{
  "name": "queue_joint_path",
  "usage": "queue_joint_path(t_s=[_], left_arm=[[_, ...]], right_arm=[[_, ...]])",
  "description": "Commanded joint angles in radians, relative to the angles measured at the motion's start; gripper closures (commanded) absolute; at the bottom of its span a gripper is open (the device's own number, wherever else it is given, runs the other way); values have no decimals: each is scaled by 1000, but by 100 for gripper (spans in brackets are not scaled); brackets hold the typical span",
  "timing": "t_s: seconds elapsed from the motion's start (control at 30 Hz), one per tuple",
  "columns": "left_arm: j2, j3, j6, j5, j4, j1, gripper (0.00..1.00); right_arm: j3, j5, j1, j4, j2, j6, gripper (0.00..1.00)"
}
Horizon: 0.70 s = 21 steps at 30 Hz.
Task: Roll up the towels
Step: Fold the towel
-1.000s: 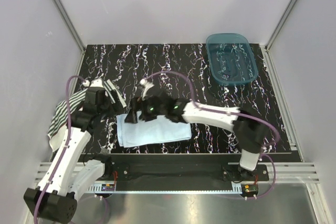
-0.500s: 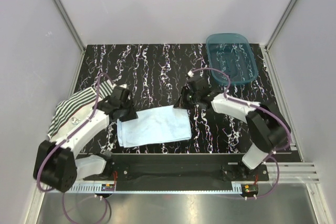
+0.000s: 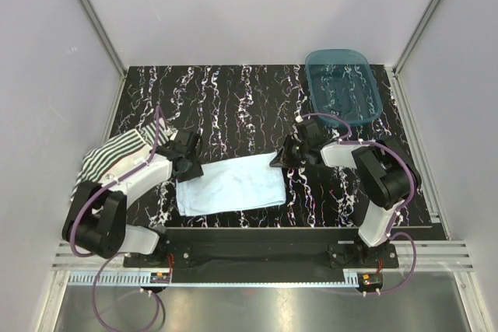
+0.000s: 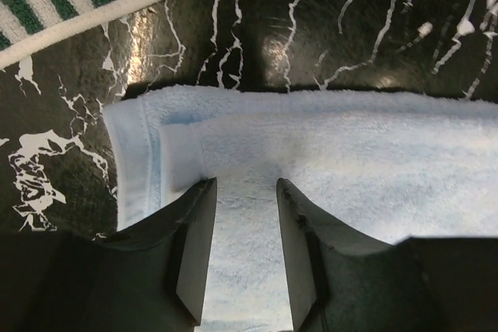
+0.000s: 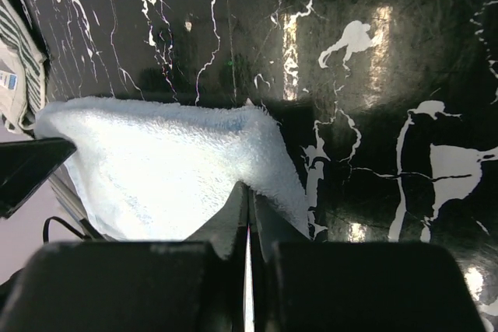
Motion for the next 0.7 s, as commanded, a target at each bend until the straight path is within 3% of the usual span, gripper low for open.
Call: queue_joint_path(t_s=[0.0,0.43,0.67], left_arm=[[52,-27,-31,-66,67,27,58],[170,48,12,0,128,65,56],[275,171,65,-1,141,-13,55]], right_arm=[[-39,-3,-25,11,17,-19,100],[-94,161,-94,-207,-99,-30,100],[-132,184,-95,-271,-157,-2,100]])
